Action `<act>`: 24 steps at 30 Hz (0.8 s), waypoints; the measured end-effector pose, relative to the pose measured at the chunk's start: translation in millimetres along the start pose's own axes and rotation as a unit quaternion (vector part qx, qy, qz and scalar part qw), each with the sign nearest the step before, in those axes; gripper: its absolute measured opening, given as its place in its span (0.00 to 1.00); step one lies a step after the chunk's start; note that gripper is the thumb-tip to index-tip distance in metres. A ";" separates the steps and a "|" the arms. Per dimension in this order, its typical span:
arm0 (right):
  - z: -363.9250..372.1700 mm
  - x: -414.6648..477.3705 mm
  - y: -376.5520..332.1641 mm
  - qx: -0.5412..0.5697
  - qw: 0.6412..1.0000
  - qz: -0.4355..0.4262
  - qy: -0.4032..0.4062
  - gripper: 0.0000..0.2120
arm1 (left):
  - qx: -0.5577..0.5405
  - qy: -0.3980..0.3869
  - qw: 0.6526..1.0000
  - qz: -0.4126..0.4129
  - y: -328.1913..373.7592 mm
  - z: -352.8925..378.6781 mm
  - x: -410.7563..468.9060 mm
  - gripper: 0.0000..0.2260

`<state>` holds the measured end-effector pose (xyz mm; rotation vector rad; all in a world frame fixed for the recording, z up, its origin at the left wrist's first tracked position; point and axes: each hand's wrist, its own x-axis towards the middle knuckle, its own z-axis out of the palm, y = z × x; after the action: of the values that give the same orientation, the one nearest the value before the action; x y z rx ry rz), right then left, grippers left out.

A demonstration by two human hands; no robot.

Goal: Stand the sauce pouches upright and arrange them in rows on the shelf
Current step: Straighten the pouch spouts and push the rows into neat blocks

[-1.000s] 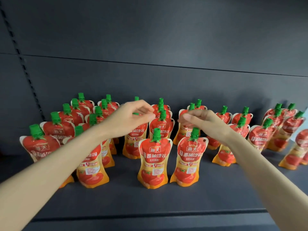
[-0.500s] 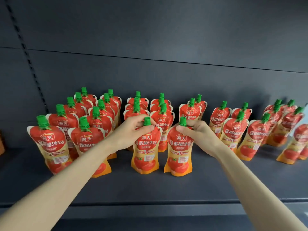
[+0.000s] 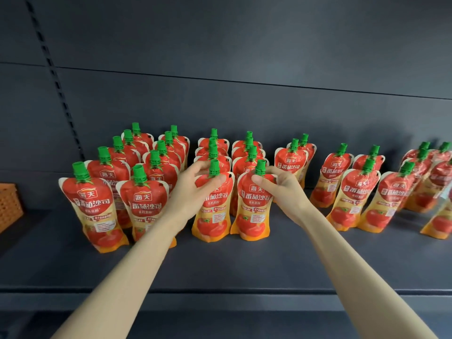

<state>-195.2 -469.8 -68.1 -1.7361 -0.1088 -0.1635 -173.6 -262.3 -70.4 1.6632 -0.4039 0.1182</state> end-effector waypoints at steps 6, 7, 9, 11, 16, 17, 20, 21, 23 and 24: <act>9.3 -14.9 29.1 0.066 0.997 0.029 0.027 0.20 | -0.103 0.097 0.987 -0.074 -36.3 19.5 -31.1 0.14; 11.2 -16.2 33.1 0.069 0.997 0.032 0.032 0.18 | -0.109 0.105 0.986 -0.073 -39.6 19.7 -33.0 0.14; 14.7 -17.5 38.8 0.078 0.996 0.028 0.042 0.14 | -0.119 0.111 0.985 -0.064 -42.3 18.9 -34.4 0.13; 17.8 -17.2 40.1 0.084 0.995 0.019 0.056 0.11 | -0.129 0.106 0.985 -0.053 -43.4 19.2 -33.2 0.13; 24.6 -14.1 37.6 0.088 0.994 0.000 0.064 0.09 | -0.122 0.100 0.987 -0.038 -44.9 20.2 -25.9 0.12; 25.6 -13.4 37.4 0.091 0.994 0.000 0.063 0.09 | -0.122 0.100 0.987 -0.037 -46.0 20.0 -24.6 0.12; 26.7 -12.1 37.1 0.096 0.993 0.000 0.064 0.09 | -0.117 0.096 0.988 -0.034 -49.4 19.9 -22.3 0.12; 26.6 -12.2 37.0 0.097 0.993 -0.001 0.063 0.09 | -0.114 0.094 0.988 -0.033 -50.6 20.0 -22.1 0.12; 26.1 -12.9 37.6 0.097 0.993 -0.002 0.060 0.09 | -0.105 0.088 0.990 -0.029 -53.3 19.9 -22.8 0.12; 25.9 -13.7 38.1 0.096 0.994 -0.002 0.059 0.09 | -0.099 0.085 0.991 -0.025 -55.0 19.9 -23.7 0.12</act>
<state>-201.2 -450.6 -111.7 -1.5304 -0.0395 -0.2498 -180.7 -272.7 -132.2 1.4543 -0.2369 0.1760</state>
